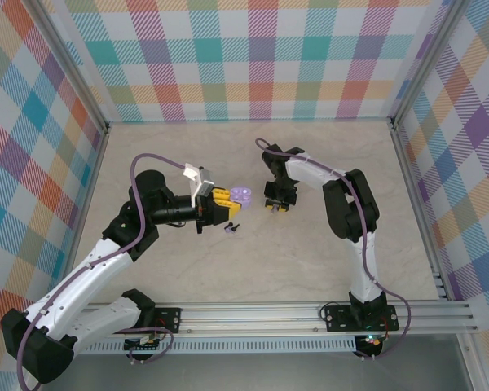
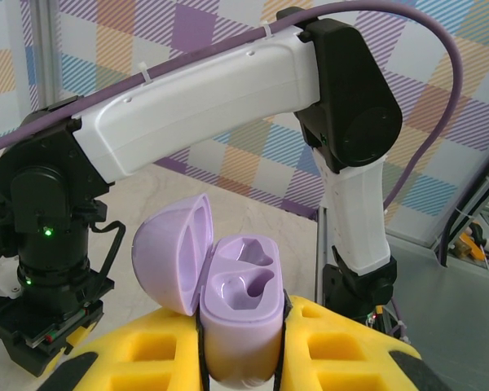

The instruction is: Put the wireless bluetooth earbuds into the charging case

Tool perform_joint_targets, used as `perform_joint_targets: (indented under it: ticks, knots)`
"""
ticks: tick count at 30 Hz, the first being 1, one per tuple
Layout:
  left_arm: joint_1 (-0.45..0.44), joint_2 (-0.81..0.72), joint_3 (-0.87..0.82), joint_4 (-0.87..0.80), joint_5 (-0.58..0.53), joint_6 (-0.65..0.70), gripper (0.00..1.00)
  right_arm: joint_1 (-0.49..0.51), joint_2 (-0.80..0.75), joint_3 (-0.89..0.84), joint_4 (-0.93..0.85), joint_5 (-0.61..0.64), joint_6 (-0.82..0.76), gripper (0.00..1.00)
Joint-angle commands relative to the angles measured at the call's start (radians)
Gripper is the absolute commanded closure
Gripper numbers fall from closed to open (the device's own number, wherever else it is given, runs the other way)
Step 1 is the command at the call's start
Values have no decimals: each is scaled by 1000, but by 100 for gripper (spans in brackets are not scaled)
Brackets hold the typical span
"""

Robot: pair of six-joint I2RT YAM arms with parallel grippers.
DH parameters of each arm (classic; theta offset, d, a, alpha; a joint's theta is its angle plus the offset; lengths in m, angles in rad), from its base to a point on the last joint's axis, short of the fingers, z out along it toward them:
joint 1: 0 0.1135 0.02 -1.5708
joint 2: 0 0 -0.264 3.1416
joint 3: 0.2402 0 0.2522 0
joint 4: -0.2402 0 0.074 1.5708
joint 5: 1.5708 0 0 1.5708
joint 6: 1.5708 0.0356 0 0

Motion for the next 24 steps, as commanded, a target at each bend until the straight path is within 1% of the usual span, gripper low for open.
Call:
perform_joint_targets:
  ticks: [1,10,17,24]
  knots:
    - [3,-15,-16,16,-15,-9,87,9,21,23,-34,31,-52,71]
    - [3,-14,-19,3,-32,-15,87,7,-3,0,5,58,-159,72]
    - [3,-13,-20,-3,-45,-14,87,6,-29,-14,27,53,-183,73]
    - [3,-4,-18,0,-53,-18,87,0,-23,2,3,34,-197,65]
